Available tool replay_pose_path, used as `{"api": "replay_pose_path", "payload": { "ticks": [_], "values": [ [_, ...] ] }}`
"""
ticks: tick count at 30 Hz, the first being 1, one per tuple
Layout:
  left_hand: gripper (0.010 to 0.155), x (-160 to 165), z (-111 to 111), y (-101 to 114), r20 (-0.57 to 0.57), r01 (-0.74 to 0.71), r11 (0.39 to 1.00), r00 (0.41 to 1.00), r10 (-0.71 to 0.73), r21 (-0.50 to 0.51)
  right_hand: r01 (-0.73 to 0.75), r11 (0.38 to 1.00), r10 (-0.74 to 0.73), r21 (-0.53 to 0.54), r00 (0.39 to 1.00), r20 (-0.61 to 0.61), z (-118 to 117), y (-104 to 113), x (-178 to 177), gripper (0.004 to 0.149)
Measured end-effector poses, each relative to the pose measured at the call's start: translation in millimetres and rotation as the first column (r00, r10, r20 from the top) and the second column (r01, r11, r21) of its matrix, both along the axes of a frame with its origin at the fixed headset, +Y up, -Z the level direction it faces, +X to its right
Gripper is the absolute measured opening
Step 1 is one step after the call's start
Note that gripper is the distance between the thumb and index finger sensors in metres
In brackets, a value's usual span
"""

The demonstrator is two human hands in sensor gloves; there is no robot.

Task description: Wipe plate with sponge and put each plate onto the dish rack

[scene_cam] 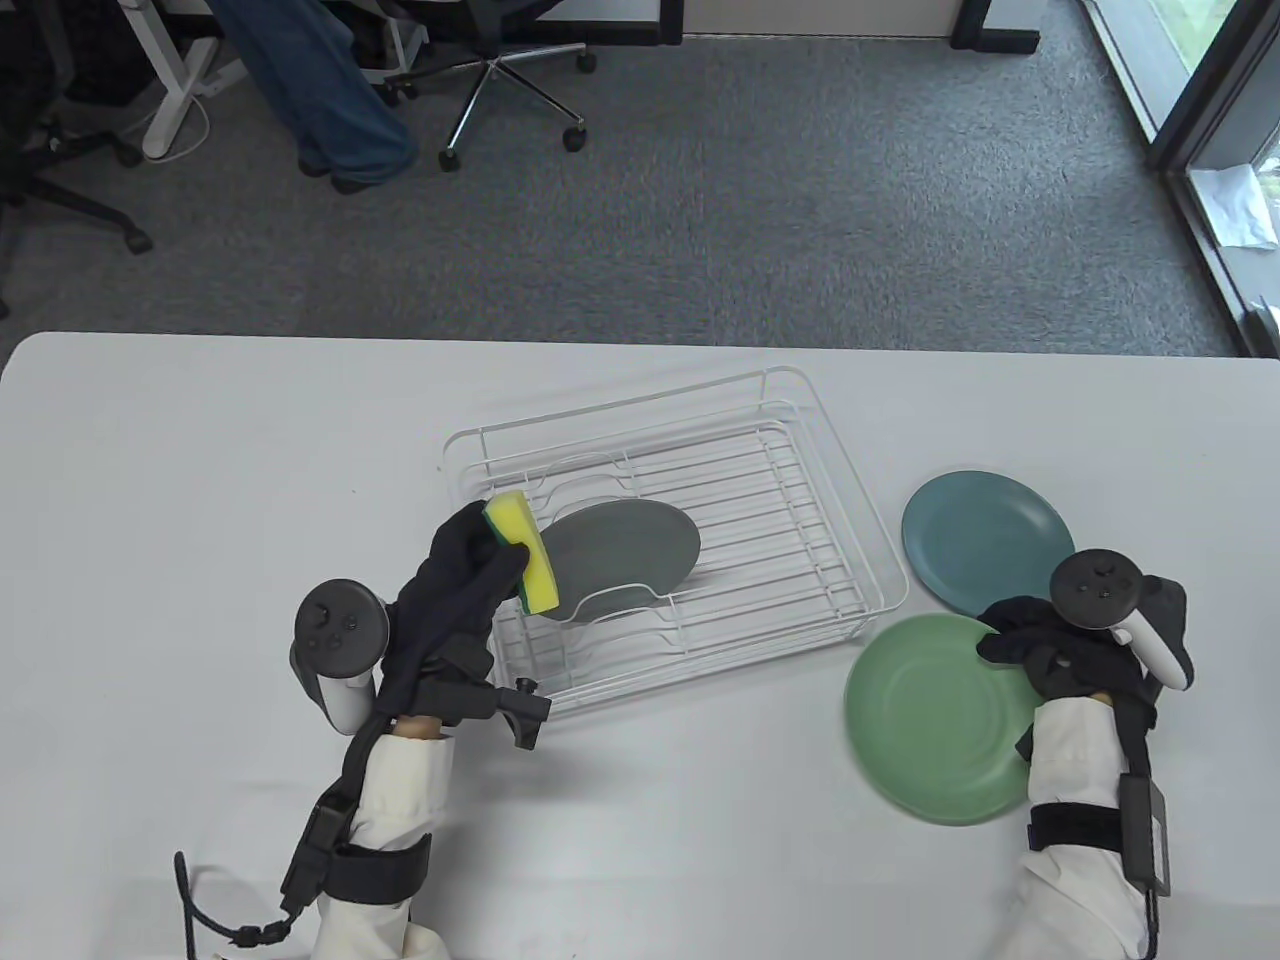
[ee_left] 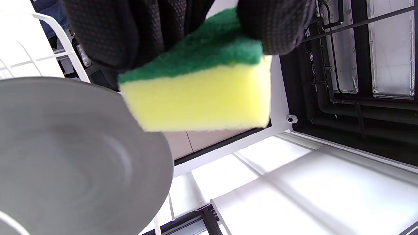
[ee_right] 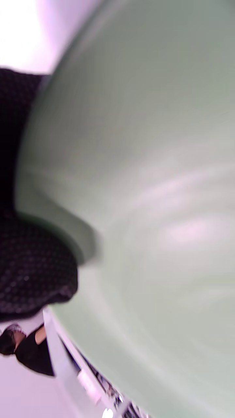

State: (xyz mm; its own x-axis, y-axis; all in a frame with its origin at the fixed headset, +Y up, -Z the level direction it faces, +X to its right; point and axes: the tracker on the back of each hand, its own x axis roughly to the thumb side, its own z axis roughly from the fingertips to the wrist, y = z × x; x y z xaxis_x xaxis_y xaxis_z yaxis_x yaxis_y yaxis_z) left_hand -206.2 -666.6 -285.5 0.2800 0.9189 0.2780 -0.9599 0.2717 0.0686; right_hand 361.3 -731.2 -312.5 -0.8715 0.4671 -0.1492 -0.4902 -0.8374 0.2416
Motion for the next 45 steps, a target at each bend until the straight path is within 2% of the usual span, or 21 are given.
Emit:
{"api": "replay_pose_path", "payload": {
  "ticks": [2,6,11,16,22,25,29,31,35,38,40,43,45],
  "values": [
    [0.075,0,1,1,0.003,-0.003,1.000,1.000,0.003,0.004,0.024,1.000,-0.024,0.019,0.999,-0.038,-3,9,-11,0.035],
    [0.075,2,3,5,0.011,-0.008,1.000,1.000,0.007,0.019,-0.054,0.999,0.055,0.005,0.990,-0.130,-6,27,-34,0.035],
    [0.075,6,6,10,0.030,-0.012,0.999,0.999,0.011,0.042,0.024,0.995,-0.005,0.101,0.984,-0.180,-5,55,-57,0.035],
    [0.075,10,10,17,0.045,0.002,0.997,0.999,-0.005,0.072,0.137,0.966,-0.091,0.221,0.975,-0.205,-4,87,-81,0.036],
    [0.075,18,18,26,0.035,0.082,0.987,0.996,-0.087,0.135,0.277,0.891,-0.193,0.360,0.948,-0.253,0,110,-122,0.037],
    [0.075,24,23,31,0.027,0.132,0.977,0.990,-0.138,0.168,0.324,0.858,-0.225,0.399,0.935,-0.275,1,112,-141,0.037],
    [0.075,32,30,38,-0.010,0.239,0.944,0.970,-0.243,0.229,0.439,0.769,-0.348,0.464,0.897,-0.271,9,105,-170,0.039],
    [0.075,36,33,41,-0.052,0.328,0.910,0.944,-0.325,0.256,0.486,0.724,-0.404,0.490,0.874,-0.269,15,98,-184,0.040],
    [0.074,42,38,44,-0.157,0.496,0.819,0.868,-0.471,0.288,0.546,0.682,-0.483,0.487,0.836,-0.260,22,89,-202,0.041],
    [0.074,48,39,44,-0.269,0.662,0.685,0.750,-0.605,0.305,0.534,0.673,-0.497,0.512,0.839,-0.222,24,84,-212,0.041],
    [0.074,53,39,42,-0.303,0.732,0.613,0.681,-0.667,0.297,0.567,0.665,-0.528,0.485,0.817,-0.232,24,81,-218,0.042],
    [0.073,60,40,40,-0.315,0.808,0.516,0.587,-0.746,0.284,0.610,0.658,-0.553,0.442,0.790,-0.266,23,80,-227,0.043],
    [0.073,67,40,40,-0.279,0.852,0.436,0.511,-0.813,0.289,0.615,0.663,-0.549,0.428,0.787,-0.282,24,80,-232,0.044]
  ]
}}
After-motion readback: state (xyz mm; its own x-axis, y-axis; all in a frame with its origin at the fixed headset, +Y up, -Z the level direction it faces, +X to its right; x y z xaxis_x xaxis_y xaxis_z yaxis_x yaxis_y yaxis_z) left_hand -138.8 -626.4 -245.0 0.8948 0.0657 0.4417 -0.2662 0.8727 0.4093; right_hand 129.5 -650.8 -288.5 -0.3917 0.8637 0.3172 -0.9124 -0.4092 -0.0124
